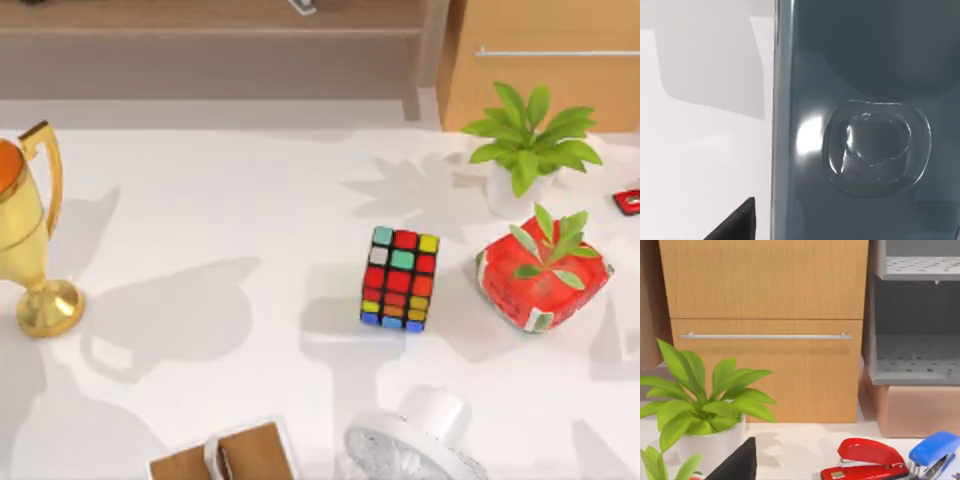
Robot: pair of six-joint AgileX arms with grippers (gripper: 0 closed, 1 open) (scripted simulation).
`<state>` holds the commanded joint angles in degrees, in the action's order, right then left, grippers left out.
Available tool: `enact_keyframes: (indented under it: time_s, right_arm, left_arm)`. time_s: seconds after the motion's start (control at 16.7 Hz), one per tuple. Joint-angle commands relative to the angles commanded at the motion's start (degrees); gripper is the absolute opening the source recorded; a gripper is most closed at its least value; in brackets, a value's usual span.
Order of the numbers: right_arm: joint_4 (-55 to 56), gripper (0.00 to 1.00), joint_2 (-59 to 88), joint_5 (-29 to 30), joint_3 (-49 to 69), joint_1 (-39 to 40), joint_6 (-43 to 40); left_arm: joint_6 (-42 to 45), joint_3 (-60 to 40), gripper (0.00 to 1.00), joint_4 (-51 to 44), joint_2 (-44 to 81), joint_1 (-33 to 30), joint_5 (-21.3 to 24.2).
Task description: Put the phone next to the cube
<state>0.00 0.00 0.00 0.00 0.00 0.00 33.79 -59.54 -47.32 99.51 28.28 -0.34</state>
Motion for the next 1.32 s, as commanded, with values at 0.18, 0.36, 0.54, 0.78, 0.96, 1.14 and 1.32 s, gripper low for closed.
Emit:
enact_keyframes:
  time_s: [0.18, 0.36, 0.54, 0.78, 0.96, 1.14, 1.32]
  right_arm:
    - [0.0, 1.0, 0.0, 0.0, 0.0, 0.0, 0.0]
    - [0.0, 1.0, 0.0, 0.0, 0.0, 0.0, 0.0]
    - [0.0, 1.0, 0.0, 0.0, 0.0, 0.0, 0.0]
    - [0.0, 1.0, 0.0, 0.0, 0.0, 0.0, 0.0]
    - [0.0, 1.0, 0.0, 0.0, 0.0, 0.0, 0.0]
    - [0.0, 1.0, 0.0, 0.0, 0.0, 0.0, 0.0]
    - [0.0, 1.0, 0.0, 0.0, 0.0, 0.0, 0.0]
  left_arm:
    - [2.68, -3.8, 1.0, -1.17, 3.82, -0.08, 1.03]
    - [2.95, -4.12, 1.0, -1.29, 4.08, -0.12, 1.15]
    - [2.87, -3.81, 1.0, -0.95, 4.04, -0.22, 1.1]
    - [2.94, -1.46, 1.0, 4.6, 7.04, -0.18, 1.17]
    - [2.97, 0.04, 1.0, 7.64, 8.85, -0.18, 1.18]
    - [2.97, 0.04, 1.0, 7.65, 8.86, -0.18, 1.18]
    - [2.97, 0.04, 0.77, 7.65, 8.86, -0.18, 1.18]
